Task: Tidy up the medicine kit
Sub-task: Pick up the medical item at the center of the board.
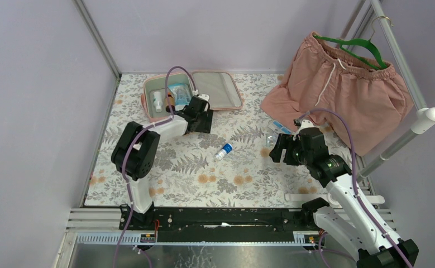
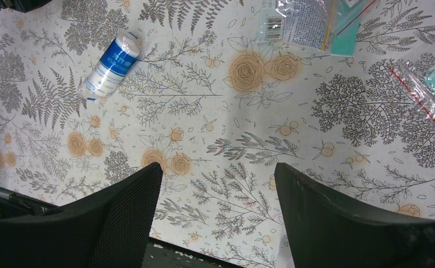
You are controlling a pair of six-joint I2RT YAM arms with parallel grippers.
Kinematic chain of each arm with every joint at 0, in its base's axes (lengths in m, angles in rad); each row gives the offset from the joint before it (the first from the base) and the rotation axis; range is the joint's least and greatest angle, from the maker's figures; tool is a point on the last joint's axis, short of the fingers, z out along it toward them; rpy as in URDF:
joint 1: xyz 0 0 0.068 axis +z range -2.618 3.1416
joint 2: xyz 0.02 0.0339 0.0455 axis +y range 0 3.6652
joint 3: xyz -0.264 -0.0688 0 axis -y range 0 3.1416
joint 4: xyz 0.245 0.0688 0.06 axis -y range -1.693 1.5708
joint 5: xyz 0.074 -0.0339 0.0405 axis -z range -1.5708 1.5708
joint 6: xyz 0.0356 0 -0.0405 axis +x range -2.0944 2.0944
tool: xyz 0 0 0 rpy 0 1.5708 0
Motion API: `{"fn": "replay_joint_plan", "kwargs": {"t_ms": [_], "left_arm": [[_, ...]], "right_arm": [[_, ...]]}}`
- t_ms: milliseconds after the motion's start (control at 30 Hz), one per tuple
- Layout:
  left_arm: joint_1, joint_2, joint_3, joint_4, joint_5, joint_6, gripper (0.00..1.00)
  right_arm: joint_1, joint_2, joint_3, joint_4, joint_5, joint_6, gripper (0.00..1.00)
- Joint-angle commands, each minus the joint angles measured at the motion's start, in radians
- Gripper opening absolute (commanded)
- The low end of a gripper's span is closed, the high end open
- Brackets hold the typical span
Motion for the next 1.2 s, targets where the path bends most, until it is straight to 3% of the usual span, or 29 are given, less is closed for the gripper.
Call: {"fn": "replay_joint_plan", "kwargs": {"t_ms": [0, 300, 533, 1167], "left_arm": [[-0.029, -0.066, -0.062, 0.026, 0.01, -0.05, 0.72], [-0.034, -0.096, 0.042, -0.066, -0.134, -0.076, 0.73], [-0.026, -0.056, 0.068, -0.127, -0.234, -0.181, 0.72], [-0.019, 0.12, 0.107, -0.111, -0.21, -0.22, 0.58]], "right_arm": [[0.004, 0.002, 0.0, 0.028, -0.014, -0.016, 0.82], [0.004, 0.001, 0.001, 0.029, -0.015, -0.017, 0.82], [0.004, -0.003, 0.0, 0.027, -0.012, -0.015, 0.82], [0.004, 0.006, 0.0, 0.025, -0.014, -0.016, 0.82]]}}
